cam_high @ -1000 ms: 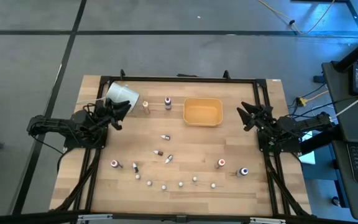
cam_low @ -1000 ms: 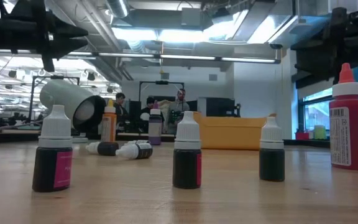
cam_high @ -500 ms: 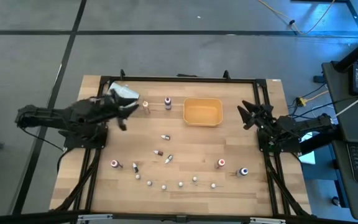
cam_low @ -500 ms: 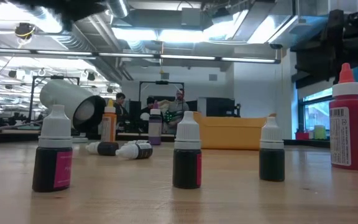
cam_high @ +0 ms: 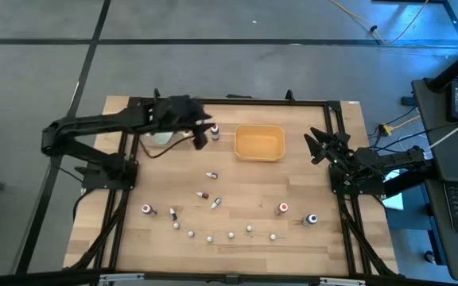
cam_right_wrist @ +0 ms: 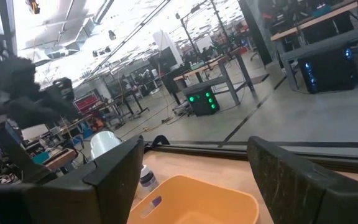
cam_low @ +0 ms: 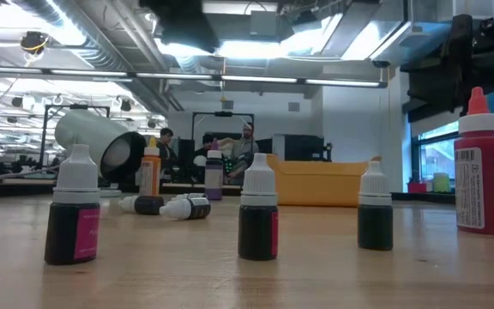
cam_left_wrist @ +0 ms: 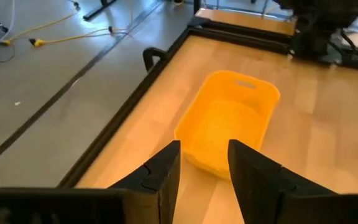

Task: Pick & Place food coloring
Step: Put the large violet food coloring bottles into the yellow bin

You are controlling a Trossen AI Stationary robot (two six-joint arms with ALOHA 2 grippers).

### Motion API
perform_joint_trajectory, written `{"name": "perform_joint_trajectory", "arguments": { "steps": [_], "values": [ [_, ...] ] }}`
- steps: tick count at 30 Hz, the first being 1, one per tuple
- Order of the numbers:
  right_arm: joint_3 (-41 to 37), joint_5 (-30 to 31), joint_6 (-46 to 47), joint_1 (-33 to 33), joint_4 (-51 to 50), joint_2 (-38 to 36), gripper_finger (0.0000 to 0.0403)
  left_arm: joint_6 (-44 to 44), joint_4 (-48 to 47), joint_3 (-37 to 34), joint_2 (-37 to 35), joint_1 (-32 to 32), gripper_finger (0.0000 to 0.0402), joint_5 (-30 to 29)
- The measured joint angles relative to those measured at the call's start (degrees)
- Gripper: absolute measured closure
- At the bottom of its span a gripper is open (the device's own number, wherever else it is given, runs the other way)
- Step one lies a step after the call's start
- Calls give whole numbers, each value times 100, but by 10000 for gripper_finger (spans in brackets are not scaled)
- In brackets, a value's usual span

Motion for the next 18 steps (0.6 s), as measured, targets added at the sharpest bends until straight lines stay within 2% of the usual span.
{"name": "perform_joint_trajectory", "arguments": {
  "steps": [4,12,18],
  "values": [
    [-1,-30,4,0,4,0,114,-286,5,302,394,72,272,-21],
    [-2,-46,1,0,7,-1,114,-65,254,323,676,81,268,-111],
    [0,-44,-9,0,7,-1,114,-229,260,323,716,81,222,-25]
  ]
}}
